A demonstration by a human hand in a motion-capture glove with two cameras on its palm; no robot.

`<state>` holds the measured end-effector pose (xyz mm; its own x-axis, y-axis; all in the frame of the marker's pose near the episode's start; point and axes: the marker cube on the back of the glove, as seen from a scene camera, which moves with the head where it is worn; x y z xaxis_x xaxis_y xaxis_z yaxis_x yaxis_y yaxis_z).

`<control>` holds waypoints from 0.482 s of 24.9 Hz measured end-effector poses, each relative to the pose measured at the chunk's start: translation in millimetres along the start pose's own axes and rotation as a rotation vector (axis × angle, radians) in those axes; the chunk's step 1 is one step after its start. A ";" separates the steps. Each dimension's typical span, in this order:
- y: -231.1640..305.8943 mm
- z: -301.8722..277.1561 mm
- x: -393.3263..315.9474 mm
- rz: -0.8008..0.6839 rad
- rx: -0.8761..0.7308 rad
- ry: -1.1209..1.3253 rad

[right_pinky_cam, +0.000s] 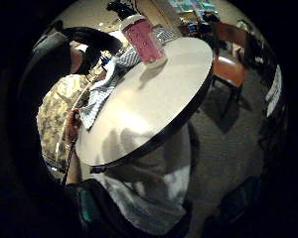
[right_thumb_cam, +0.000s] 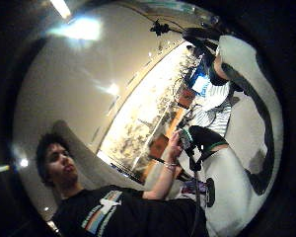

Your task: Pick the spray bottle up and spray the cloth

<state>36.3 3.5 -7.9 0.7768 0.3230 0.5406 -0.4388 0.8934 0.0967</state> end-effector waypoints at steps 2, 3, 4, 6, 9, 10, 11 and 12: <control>-0.9 -2.7 2.7 0.057 0.030 -0.100; -0.9 -3.7 3.9 0.084 0.044 -0.146; -0.7 -4.7 5.1 0.108 0.057 -0.183; -0.3 -5.8 7.6 0.141 0.078 -0.219; -5.0 -5.1 12.4 0.154 0.110 -0.187; -8.0 -4.5 14.5 0.156 0.121 -0.172; -11.2 -3.9 17.0 0.159 0.132 -0.162; -14.5 -3.2 19.9 0.164 0.139 -0.154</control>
<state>59.6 -2.1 -1.2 0.6173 0.3990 0.6780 -0.6191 0.7782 0.1057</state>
